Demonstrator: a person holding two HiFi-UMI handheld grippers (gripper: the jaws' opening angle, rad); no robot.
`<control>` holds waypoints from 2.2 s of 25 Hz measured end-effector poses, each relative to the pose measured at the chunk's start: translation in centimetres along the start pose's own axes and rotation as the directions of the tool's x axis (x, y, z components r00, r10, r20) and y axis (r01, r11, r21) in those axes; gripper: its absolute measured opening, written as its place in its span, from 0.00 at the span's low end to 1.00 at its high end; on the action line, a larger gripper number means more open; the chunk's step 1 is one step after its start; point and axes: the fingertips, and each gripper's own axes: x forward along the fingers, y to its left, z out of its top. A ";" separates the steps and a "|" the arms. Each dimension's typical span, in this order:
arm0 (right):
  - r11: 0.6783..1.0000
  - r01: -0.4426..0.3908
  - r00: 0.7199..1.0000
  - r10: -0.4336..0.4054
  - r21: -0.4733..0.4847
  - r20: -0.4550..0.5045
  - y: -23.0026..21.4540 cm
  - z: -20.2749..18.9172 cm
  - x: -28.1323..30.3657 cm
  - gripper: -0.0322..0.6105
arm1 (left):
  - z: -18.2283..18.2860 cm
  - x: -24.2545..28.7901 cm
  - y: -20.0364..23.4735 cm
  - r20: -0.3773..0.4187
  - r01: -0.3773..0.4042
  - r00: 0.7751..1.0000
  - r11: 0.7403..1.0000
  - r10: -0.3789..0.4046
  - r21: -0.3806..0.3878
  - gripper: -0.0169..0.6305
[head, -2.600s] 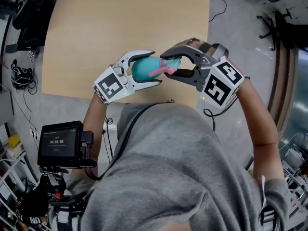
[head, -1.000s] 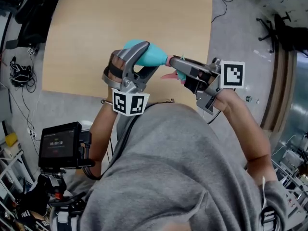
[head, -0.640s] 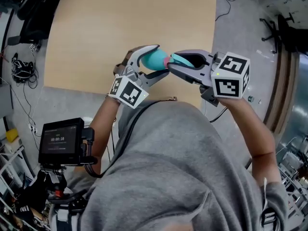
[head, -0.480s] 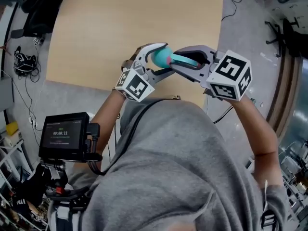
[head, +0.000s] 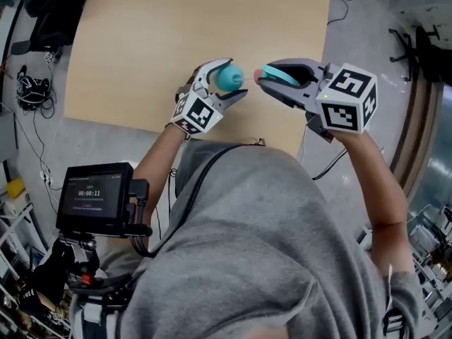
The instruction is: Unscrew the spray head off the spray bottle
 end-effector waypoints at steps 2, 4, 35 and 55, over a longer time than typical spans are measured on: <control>0.999 0.006 1.000 -0.008 0.041 0.027 -0.4 0.1 -0.9 0.25 | -1.8 0.2 0.1 -0.029 -0.011 1.000 0.999 0.010 -0.030 0.59; 0.995 0.011 0.998 -0.017 0.096 0.063 -0.7 0.4 -2.1 0.25 | -3.4 0.3 0.2 -0.057 -0.027 0.998 0.998 0.023 -0.061 0.59; 0.644 -0.127 0.913 -0.221 0.754 0.343 -13.8 -17.2 9.8 0.33 | -6.2 0.2 0.0 -0.053 -0.037 0.998 0.982 0.027 -0.184 0.59; 0.839 0.489 0.857 -0.513 0.238 0.048 -12.6 -21.7 6.3 0.73 | -2.9 -4.2 -2.1 -0.068 -0.170 0.985 0.971 0.161 -0.166 0.60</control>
